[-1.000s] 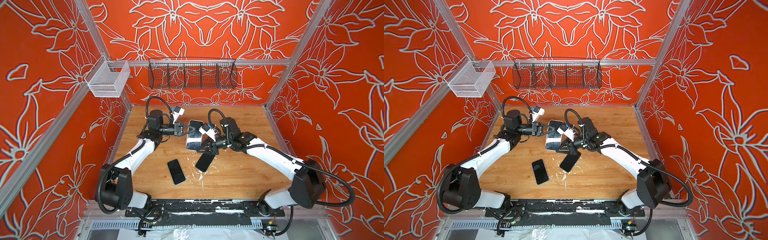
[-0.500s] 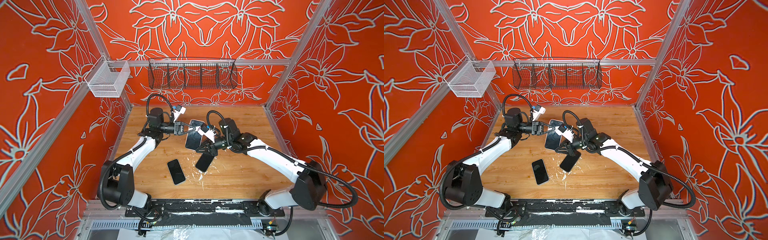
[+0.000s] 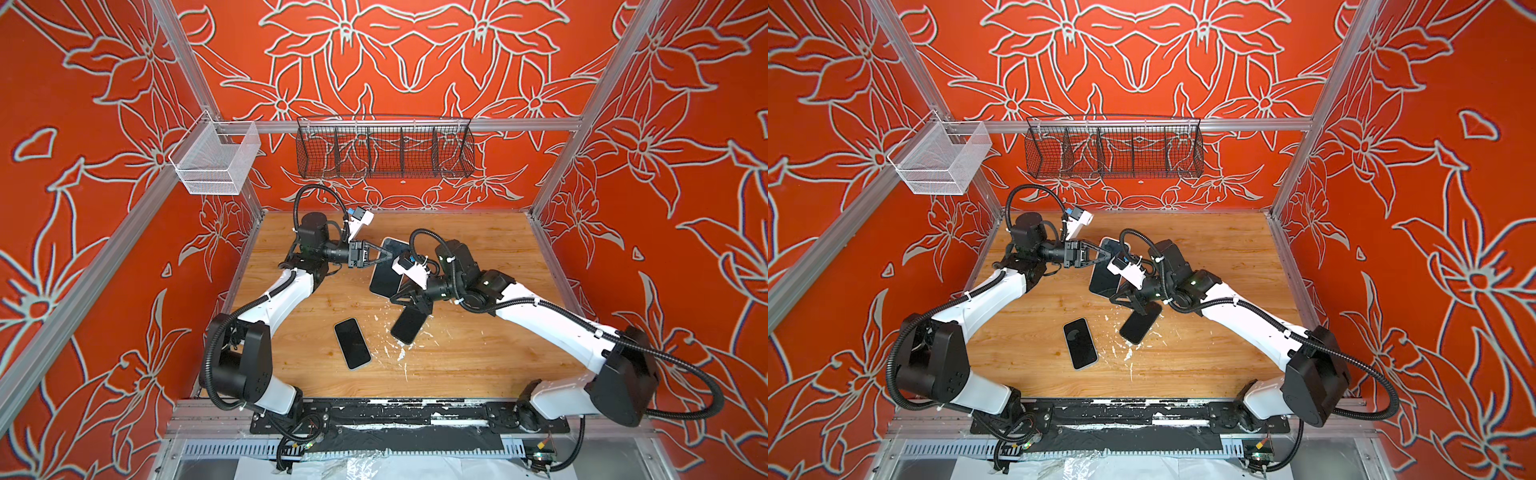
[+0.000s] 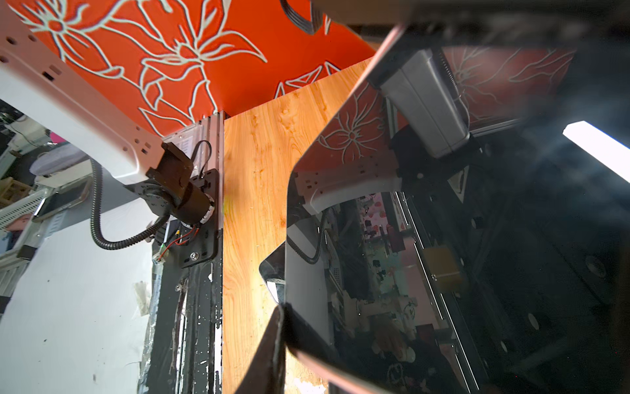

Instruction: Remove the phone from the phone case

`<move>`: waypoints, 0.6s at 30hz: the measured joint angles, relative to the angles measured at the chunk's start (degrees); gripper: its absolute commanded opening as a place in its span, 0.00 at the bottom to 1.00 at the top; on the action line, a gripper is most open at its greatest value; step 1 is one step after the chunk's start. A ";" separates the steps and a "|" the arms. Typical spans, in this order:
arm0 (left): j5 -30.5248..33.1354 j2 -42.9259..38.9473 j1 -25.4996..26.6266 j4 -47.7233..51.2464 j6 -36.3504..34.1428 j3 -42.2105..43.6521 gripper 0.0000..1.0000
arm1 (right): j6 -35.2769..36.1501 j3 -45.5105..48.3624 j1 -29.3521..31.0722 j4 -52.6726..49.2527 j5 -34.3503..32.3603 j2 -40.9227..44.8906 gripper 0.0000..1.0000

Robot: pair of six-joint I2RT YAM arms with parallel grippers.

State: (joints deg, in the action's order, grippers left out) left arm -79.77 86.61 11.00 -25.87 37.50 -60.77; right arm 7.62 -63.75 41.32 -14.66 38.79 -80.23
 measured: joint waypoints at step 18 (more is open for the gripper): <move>5.07 1.25 1.11 2.95 9.94 -1.16 0.00 | 5.22 1.57 1.29 0.76 -4.44 -0.90 0.35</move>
State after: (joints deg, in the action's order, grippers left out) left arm -74.70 87.85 12.12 -22.92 47.44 -61.93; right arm 12.84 -62.17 42.61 -13.89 34.35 -81.12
